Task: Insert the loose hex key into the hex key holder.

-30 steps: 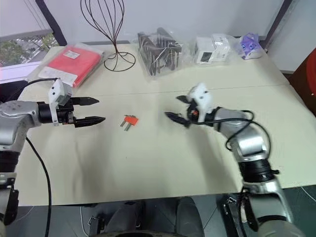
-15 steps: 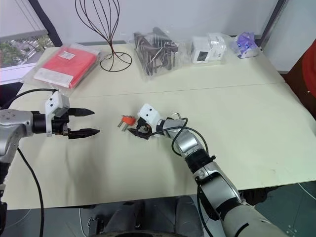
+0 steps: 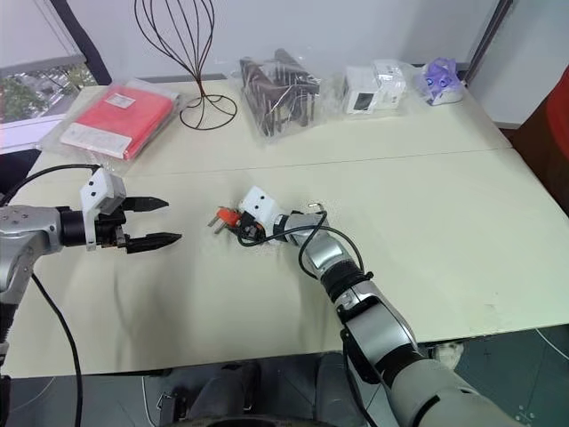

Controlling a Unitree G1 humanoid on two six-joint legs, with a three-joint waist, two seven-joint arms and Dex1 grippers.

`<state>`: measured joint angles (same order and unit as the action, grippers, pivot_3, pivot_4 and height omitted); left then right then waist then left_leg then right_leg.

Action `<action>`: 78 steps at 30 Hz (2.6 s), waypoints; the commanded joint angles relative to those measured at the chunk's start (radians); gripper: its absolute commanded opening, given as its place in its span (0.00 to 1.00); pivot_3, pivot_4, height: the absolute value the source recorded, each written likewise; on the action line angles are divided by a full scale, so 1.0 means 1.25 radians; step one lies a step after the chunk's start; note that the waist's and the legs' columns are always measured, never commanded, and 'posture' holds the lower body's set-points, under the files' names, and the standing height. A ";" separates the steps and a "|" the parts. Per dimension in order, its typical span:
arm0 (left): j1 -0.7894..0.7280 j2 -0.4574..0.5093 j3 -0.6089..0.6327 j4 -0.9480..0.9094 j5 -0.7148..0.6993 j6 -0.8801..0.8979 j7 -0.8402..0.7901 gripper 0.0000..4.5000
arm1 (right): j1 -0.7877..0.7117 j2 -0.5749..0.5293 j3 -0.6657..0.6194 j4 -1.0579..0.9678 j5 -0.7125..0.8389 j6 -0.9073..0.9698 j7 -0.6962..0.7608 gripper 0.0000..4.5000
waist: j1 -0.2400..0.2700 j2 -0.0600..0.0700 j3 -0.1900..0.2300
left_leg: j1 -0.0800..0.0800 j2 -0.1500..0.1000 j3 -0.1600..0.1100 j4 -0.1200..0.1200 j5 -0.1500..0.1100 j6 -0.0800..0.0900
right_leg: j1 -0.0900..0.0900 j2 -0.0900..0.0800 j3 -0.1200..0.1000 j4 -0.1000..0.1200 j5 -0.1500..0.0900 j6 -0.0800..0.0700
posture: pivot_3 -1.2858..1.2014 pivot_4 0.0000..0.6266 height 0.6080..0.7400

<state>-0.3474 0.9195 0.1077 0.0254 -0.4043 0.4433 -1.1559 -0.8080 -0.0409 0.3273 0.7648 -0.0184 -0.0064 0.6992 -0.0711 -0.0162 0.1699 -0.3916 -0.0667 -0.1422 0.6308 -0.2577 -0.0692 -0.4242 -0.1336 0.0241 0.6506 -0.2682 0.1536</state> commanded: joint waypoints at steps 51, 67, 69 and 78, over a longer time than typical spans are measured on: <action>-0.680 -0.423 -0.035 0.737 0.016 -0.158 -0.204 0.13 | -0.271 -0.482 0.062 -0.098 -0.536 -0.770 -0.442 0.21 | -0.023 -0.001 0.000 | -0.001 -0.001 0.001 0.000 0.000 0.000 | -0.001 0.000 0.000 -0.001 0.000 0.000 | 0.52 0.24 1.00; -0.679 -0.437 -0.015 0.735 0.024 -0.163 -0.195 0.47 | -0.233 -0.473 0.058 -0.133 -0.509 -0.753 -0.402 0.21 | -0.022 -0.001 0.000 | -0.001 -0.002 0.001 0.001 0.000 0.000 | -0.001 0.000 0.000 -0.001 0.000 0.000 | 0.52 0.24 1.00; -0.679 -0.440 -0.013 0.734 0.023 -0.162 -0.195 0.47 | -0.230 -0.472 0.057 -0.136 -0.508 -0.752 -0.399 0.21 | -0.022 -0.001 0.000 | -0.001 -0.002 0.001 0.001 0.000 0.000 | -0.001 0.000 0.000 -0.001 0.000 0.000 | 0.52 0.24 1.00; -0.672 -0.450 -0.012 0.728 0.025 -0.160 -0.204 0.01 | -0.215 -0.469 0.052 -0.152 -0.497 -0.738 -0.386 0.21 | -0.023 -0.001 0.000 | -0.001 -0.002 0.001 0.001 0.000 0.000 | -0.001 0.000 0.000 -0.001 0.000 0.000 | 0.52 0.24 1.00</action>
<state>-1.1651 0.3519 0.0641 0.9567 -0.3572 0.2443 -1.4159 -1.0699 -0.6314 0.4195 0.6287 -0.6604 -0.9223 0.2214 -0.0996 -0.0170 0.1704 -0.3933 -0.0686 -0.1408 0.6316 -0.2574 -0.0695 -0.4256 -0.1341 0.0243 0.6498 -0.2685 0.1540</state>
